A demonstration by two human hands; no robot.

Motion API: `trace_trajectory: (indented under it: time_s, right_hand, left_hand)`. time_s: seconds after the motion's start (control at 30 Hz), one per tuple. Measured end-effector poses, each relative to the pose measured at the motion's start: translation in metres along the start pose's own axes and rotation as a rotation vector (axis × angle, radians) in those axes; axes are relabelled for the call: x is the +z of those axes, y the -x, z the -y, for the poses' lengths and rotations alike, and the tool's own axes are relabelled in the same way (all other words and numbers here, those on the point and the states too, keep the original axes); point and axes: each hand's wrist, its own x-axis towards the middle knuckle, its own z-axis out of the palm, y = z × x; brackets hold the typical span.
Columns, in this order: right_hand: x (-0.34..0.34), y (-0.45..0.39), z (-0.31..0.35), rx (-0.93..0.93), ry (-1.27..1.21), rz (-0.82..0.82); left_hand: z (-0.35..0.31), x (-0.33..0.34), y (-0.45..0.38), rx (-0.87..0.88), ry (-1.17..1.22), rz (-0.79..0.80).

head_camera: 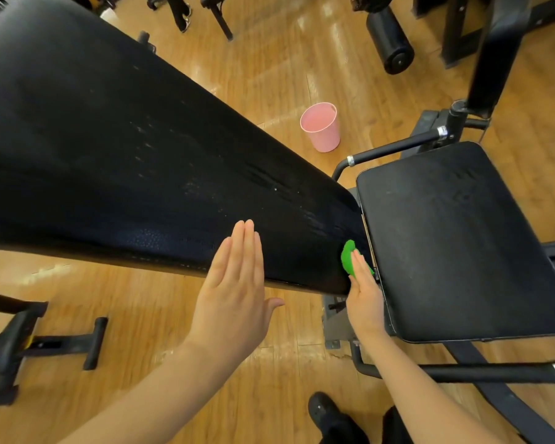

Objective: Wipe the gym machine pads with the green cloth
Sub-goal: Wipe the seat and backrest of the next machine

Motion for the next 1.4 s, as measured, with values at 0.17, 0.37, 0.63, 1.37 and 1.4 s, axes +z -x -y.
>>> trace_trajectory:
  time_s: [0.17,0.37,0.63,1.37,1.4]
  right_hand:
    - [-0.017,-0.017,-0.029,0.527,-0.066,-0.071]
    - [0.005,-0.001,0.021,0.436,-0.082,-0.232]
    - [-0.007,0.001,0.105,-0.017,-0.204,-0.01]
    - [-0.002,-0.018,0.101,-0.199,-0.112,-0.026]
    - [0.002,-0.017,0.119,-0.301,-0.123,0.0]
  left_hand:
    - [0.002,0.0,-0.001,-0.009,0.002,-0.005]
    - [0.002,-0.003,-0.002,-0.012,0.011,0.047]
    - [0.003,-0.011,-0.005,0.015,-0.005,0.219]
    - [0.006,-0.013,-0.005,0.038,0.044,0.215]
    - [0.006,-0.013,-0.005,0.039,0.044,0.209]
